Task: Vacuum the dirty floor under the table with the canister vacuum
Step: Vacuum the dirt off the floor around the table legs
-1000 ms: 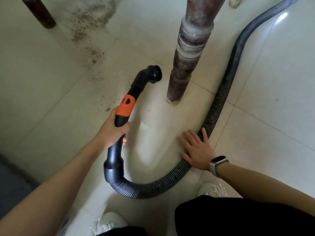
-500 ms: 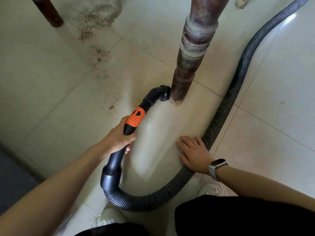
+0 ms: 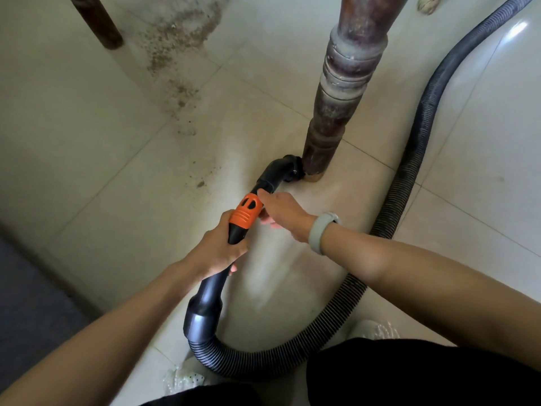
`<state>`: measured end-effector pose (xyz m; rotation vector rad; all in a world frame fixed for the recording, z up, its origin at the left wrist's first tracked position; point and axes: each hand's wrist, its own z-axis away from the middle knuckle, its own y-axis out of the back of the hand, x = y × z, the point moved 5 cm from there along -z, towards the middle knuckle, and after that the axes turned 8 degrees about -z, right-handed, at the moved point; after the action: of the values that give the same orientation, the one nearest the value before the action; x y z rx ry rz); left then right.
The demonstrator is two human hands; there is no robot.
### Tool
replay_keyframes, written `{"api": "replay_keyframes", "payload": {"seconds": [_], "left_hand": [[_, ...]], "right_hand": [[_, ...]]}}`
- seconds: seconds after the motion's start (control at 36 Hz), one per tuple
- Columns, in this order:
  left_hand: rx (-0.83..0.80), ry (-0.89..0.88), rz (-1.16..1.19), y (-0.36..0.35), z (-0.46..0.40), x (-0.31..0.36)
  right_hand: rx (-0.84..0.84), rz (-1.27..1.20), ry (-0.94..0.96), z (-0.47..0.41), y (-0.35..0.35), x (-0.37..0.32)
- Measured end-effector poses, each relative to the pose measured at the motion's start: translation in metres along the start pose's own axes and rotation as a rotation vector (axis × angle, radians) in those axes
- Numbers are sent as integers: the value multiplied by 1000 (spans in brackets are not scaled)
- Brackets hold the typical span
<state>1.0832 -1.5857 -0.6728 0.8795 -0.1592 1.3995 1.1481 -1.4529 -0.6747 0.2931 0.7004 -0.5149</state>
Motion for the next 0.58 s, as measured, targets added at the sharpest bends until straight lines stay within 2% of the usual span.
{"api": "replay_keyframes", "payload": {"seconds": [0.06, 0.14, 0.39, 0.5, 0.58], "left_hand": [[5, -5, -7, 3, -6, 4], [9, -4, -3, 9, -13, 13], [-44, 22, -33, 3, 1, 8], [-95, 19, 97, 8, 12, 2], [-238, 23, 319, 17, 16, 6]], "right_hand": [[-9, -141, -98, -5, -3, -5], [16, -285, -124, -8, -3, -17], [20, -193, -143, -21, -20, -16], [7, -181, -117, -22, -35, -17], [12, -225, -84, -24, -38, -26]]}}
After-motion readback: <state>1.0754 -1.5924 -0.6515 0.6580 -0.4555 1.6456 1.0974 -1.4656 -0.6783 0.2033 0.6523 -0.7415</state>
